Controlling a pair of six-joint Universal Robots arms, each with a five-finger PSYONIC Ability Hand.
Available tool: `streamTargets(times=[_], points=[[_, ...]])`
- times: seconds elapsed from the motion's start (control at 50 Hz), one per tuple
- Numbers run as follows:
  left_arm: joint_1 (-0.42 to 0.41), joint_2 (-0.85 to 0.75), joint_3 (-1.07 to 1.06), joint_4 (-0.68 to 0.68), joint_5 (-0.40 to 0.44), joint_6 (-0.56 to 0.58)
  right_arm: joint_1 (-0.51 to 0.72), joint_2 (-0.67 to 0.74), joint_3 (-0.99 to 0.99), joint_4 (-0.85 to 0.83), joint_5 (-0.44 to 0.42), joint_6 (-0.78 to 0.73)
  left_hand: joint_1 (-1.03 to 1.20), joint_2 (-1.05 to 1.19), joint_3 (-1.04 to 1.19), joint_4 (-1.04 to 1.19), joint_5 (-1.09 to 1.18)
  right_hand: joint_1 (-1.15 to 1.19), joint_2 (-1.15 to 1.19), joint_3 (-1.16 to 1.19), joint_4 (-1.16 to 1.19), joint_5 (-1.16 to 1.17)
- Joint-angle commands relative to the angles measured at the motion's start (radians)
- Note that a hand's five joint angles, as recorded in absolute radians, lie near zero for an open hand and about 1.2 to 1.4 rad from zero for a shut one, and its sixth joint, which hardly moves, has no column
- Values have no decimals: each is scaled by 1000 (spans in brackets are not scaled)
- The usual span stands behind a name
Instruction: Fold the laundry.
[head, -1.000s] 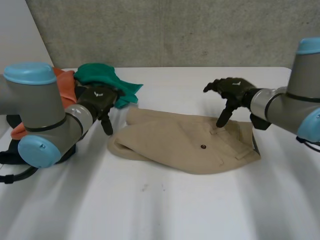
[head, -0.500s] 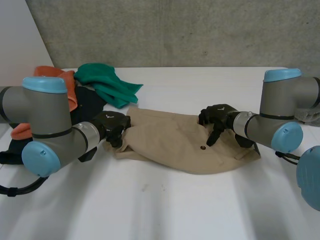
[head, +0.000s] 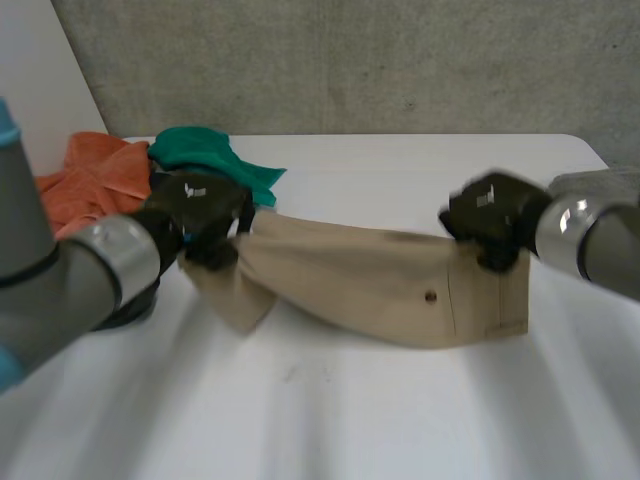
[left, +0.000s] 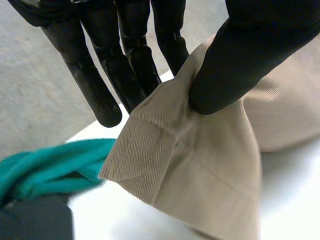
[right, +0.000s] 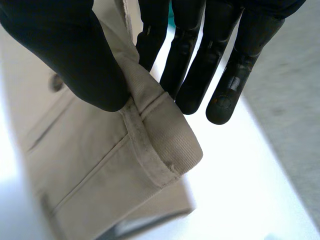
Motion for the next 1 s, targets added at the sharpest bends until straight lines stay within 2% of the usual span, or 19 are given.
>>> streamTargets(times=[0.02,0.12,0.26,0.36,0.44,0.58,0.74,0.8,0.88,1.0], points=[[-29,108,-292,-80,-6,128,-4,-110,311,199,-3,-215,297,207,211,199,231,413,218,226,210,244],[-93,28,-340,-84,-32,231,-54,-111,417,177,9,-231,297,207,211,199,231,413,218,226,210,244],[-127,20,-337,-116,-118,240,-78,-133,463,199,12,-235,297,207,211,199,231,413,218,226,210,244],[-211,77,-325,-288,-110,251,-94,-227,492,272,-1,-252,297,207,211,199,231,413,218,226,210,244],[-243,115,-316,-357,-110,251,-139,-270,518,280,-8,-295,297,207,211,199,231,413,218,226,210,244],[-269,135,-303,-370,-112,252,-160,-312,529,288,-52,-326,297,207,211,199,231,413,218,226,210,244],[-286,155,-256,-394,-122,287,-208,-389,491,288,-58,-327,297,207,211,199,231,413,218,226,210,244],[-279,171,-233,-374,-118,304,-209,-395,480,282,-64,-327,297,207,211,199,231,413,218,226,210,244],[-225,162,-190,-278,-119,304,-208,-395,472,250,-75,-329,297,207,211,199,231,413,218,226,210,244],[-193,33,-113,-52,-124,308,-196,-329,458,87,-78,-311,297,207,211,199,231,413,218,226,210,244]])
